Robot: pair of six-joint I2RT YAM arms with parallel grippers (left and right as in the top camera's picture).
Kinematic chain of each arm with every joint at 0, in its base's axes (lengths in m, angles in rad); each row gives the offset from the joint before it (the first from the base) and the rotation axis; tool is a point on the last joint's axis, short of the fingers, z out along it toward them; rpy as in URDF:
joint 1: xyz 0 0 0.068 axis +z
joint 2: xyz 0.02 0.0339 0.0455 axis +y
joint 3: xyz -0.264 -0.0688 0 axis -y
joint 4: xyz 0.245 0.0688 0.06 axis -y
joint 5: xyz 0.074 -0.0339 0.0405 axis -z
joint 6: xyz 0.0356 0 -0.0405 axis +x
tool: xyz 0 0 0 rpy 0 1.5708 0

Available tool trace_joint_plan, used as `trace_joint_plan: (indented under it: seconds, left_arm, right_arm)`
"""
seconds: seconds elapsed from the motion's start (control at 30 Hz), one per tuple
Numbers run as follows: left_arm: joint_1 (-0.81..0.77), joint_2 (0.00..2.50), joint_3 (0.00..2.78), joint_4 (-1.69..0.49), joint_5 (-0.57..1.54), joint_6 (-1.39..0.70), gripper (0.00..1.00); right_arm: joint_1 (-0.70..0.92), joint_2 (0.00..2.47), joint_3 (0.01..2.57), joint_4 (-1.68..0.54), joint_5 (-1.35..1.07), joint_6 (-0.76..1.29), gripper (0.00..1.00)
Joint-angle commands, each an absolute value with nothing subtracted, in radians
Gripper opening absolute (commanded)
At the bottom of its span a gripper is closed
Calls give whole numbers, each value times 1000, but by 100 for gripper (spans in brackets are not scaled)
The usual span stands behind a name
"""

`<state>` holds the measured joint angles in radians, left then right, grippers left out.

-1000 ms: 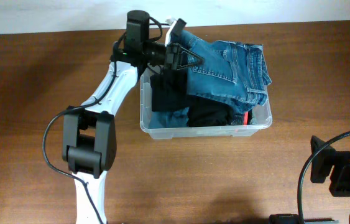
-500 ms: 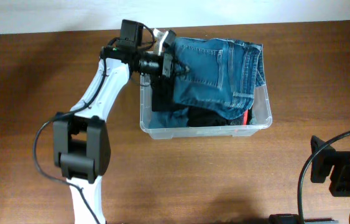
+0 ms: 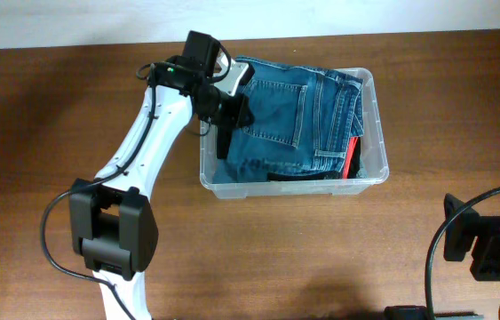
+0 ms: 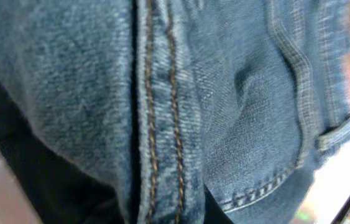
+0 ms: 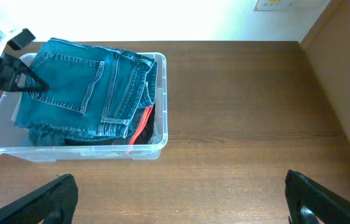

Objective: Pack container
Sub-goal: 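Lower the blue jeans into the bin on top of the garments, then open the left gripper and press the blue jeans flat in the bin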

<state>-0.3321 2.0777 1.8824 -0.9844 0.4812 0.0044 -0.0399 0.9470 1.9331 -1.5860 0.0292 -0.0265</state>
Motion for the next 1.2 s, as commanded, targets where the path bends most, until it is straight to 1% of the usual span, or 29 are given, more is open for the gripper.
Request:
trace_joint_plan:
  seconds: [0.0, 0.13, 0.37, 0.4, 0.43, 0.47, 0.5, 0.57, 0.6, 0.67, 0.73, 0.93, 1.03, 1.1, 1.13, 1.17]
  left_arm:
    - [-337, 2058, 1899, -1026, 275, 26, 1]
    - [-352, 2058, 1899, -1088, 164, -35, 1]
    - [-377, 2058, 1899, -1116, 149, -38, 2]
    - [-378, 2058, 1899, -1116, 149, -38, 20]
    - [-379, 2058, 1899, -1117, 149, -38, 60]
    - [-379, 2058, 1899, -1118, 149, -38, 68]
    - [-379, 2058, 1899, -1119, 149, -37, 70]
    - [-379, 2057, 1900, -1118, 149, -38, 77]
    - [-379, 2054, 1904, -1118, 148, -38, 84]
    - [-379, 2044, 1930, -1120, 118, -60, 92]
    - [-379, 2029, 1963, -1123, 63, -99, 92]
    - [-383, 1969, 2034, -1102, 55, -146, 91]
    - [-392, 1967, 2033, -1074, 55, -146, 69]
    - [-404, 1977, 2033, -1059, 55, -146, 37]
    - [-413, 1982, 2033, -1047, 55, -146, 19]
    - [-419, 1986, 2033, -1038, 55, -146, 13]
  right_arm:
    - [-46, 950, 1935, -1583, 38, -21, 98]
    - [-46, 950, 1935, -1583, 38, -21, 99]
    - [-46, 950, 1935, -1583, 38, -21, 98]
    - [-46, 950, 1935, -1583, 38, -21, 99]
    - [-46, 950, 1935, -1583, 38, -21, 98]
    - [-46, 950, 1935, -1583, 38, -21, 98]
    - [-46, 950, 1935, -1583, 38, -21, 98]
    - [-46, 950, 1935, -1583, 38, -21, 98]
    - [-46, 950, 1935, -1583, 38, -21, 99]
    - [-46, 950, 1935, -1583, 38, -21, 98]
    - [-46, 950, 1935, -1583, 38, -21, 98]
    - [-46, 950, 1935, -1583, 38, -21, 98]
    - [-46, 950, 1935, -1583, 38, -21, 98]
    - [-46, 950, 1935, -1583, 38, -21, 98]
    - [-46, 950, 1935, -1583, 38, -21, 98]
    - [-46, 950, 1935, -1583, 38, -21, 98]
